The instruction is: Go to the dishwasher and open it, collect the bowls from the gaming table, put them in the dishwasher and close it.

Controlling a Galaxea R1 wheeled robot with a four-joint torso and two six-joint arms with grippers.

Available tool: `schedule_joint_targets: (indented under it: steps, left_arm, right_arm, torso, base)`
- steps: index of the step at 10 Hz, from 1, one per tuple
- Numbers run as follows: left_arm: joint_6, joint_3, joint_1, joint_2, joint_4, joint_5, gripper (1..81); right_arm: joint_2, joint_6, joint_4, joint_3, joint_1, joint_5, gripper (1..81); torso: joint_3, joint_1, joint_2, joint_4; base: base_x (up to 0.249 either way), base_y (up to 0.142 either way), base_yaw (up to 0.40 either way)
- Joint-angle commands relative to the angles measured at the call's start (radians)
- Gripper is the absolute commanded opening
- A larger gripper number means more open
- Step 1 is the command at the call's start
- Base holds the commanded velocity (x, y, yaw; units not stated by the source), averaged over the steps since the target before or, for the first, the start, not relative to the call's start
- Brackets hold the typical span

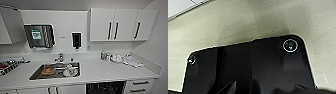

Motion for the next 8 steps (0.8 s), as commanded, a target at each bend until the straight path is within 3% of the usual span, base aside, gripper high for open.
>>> schedule_joint_targets:
  steps: [1,4,5,8]
  left_arm:
    - [0.005,-0.006,-0.055,-0.007,0.012,0.037,81.1]
    - [0.005,-0.007,-0.055,-0.006,0.012,0.037,81.1]
    - [0.005,-0.012,-0.054,-0.004,0.012,0.037,81.1]
    - [0.005,-0.015,-0.055,-0.003,0.011,0.037,81.1]
  right_arm:
    - [-0.005,-0.005,-0.014,0.002,0.062,-0.046,81.1]
    - [0.001,-0.005,-0.014,0.002,0.060,-0.046,81.1]
    - [0.004,-0.005,-0.014,0.002,0.059,-0.046,81.1]
    - [0.004,-0.005,-0.020,0.002,0.056,-0.046,81.1]
  torso:
    - [0.000,-0.062,0.096,0.000]
    - [0.000,-0.132,0.204,0.000]
    - [0.038,-0.156,0.241,0.000]
    - [0.095,-0.222,0.345,0.000]
  base:
    - [0.000,0.000,0.000]
    - [0.000,0.000,0.000]
    - [0.000,0.000,0.000]
    - [0.000,0.000,0.000]
